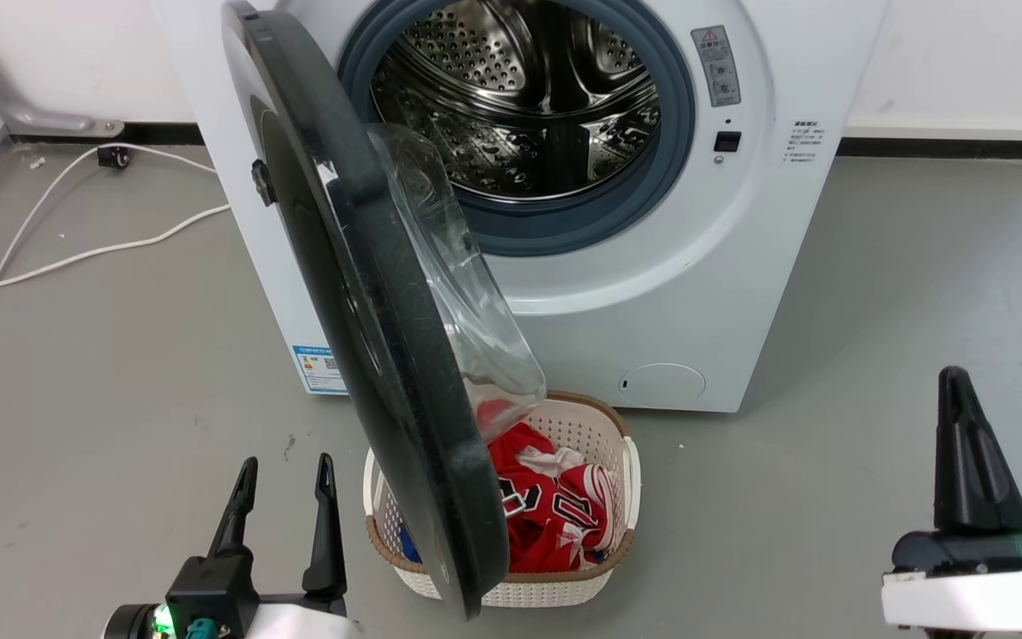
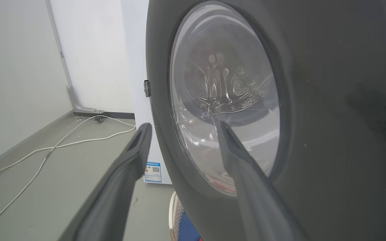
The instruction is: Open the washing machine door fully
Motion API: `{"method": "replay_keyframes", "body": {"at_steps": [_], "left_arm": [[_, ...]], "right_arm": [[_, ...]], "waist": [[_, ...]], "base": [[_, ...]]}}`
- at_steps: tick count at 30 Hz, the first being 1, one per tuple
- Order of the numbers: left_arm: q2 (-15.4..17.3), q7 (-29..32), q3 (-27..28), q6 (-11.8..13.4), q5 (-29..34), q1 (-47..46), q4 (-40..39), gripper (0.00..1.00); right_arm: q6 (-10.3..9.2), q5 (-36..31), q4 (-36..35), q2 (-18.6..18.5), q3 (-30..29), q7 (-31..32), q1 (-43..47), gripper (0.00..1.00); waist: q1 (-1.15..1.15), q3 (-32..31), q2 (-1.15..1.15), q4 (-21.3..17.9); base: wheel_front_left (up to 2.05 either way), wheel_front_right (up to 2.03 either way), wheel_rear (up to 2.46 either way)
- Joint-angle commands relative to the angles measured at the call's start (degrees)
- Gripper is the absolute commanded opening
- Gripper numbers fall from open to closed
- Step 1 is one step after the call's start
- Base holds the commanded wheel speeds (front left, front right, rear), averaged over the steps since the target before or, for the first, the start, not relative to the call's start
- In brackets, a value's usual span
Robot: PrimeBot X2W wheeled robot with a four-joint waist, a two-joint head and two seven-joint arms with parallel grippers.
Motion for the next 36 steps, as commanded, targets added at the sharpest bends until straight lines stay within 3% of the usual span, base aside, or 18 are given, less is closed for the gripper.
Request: {"method": "replay_keyframes", "body": {"at_steps": [1, 5, 9, 10, 11, 12, 29, 30, 31, 32, 36], "left_arm": [[0.0, -0.2, 0.1, -0.2, 0.2, 0.8, -0.1, 1.00], [0.0, -0.2, 0.2, -0.3, 0.3, 0.9, 0.0, 1.00], [0.0, -0.2, 0.1, -0.4, 0.5, 1.0, -0.1, 1.00], [0.0, -0.2, 0.1, -0.4, 0.5, 1.1, -0.1, 1.00], [0.0, -0.2, 0.1, -0.4, 0.6, 1.1, -0.2, 1.00], [0.0, -0.2, 0.1, -0.4, 0.6, 1.0, -0.2, 1.00], [0.0, -0.2, 0.6, 0.5, 3.0, 1.6, 0.0, 1.00], [0.0, -0.2, 0.6, 0.6, 3.0, 1.6, 0.2, 0.72], [0.0, -0.2, 0.7, 0.7, 2.9, 1.6, 0.2, 0.27], [0.0, -0.2, 0.6, 0.6, 2.8, 1.6, 0.4, 0.00], [0.0, -0.2, 1.1, 0.4, 2.9, 1.4, 0.5, 0.00]], "right_arm": [[0.05, -4.4, -0.6, 0.4, -0.4, -0.1, 1.1, 0.00], [0.05, -15.4, -0.1, 0.9, -0.4, -0.1, 3.4, 0.00], [0.05, -19.3, 1.9, 1.0, -0.3, -0.1, 5.6, 0.00], [0.05, -19.2, 2.8, 1.0, -0.2, -0.1, 6.2, 0.18], [0.05, -19.5, 3.2, 1.1, -0.1, -0.1, 6.5, 0.66], [0.05, -19.9, 3.6, 1.1, -0.4, -0.1, 6.5, 1.00], [0.05, -17.1, 6.9, 1.1, -2.3, -0.1, 7.6, 1.00], [0.05, -17.0, 6.9, 1.1, -2.3, -0.1, 7.6, 1.00], [0.05, -16.9, 7.0, 1.1, -2.3, -0.1, 7.6, 1.00], [0.05, -16.8, 7.0, 1.1, -2.2, -0.1, 7.6, 1.00], [0.05, -16.7, 7.1, 1.1, -2.1, -0.1, 7.6, 1.00]], "waist": [[0.01, -0.2, 0.00, -0.2], [0.01, -0.6, 0.00, -0.4], [0.01, -1.0, 0.00, -0.5], [0.01, -1.1, 0.00, -0.5], [0.01, -1.1, 0.00, -0.5], [0.01, -1.1, 0.00, -0.5], [0.01, -1.1, 0.00, -0.6], [0.01, -1.1, 0.00, -0.6], [0.01, -1.1, 0.00, -0.6], [0.01, -1.1, 0.00, -0.6], [0.01, -1.1, 0.00, -0.5]], "base": [[0.00, 0.00, 0.00], [0.00, 0.00, 0.00], [0.00, 0.00, 0.00], [0.00, 0.00, 0.00], [0.00, 0.00, 0.00], [0.00, 0.00, 0.00], [0.00, 0.00, 0.00], [0.00, 0.00, 0.00], [0.00, 0.00, 0.00], [0.00, 0.00, 0.00], [0.00, 0.00, 0.00]]}}
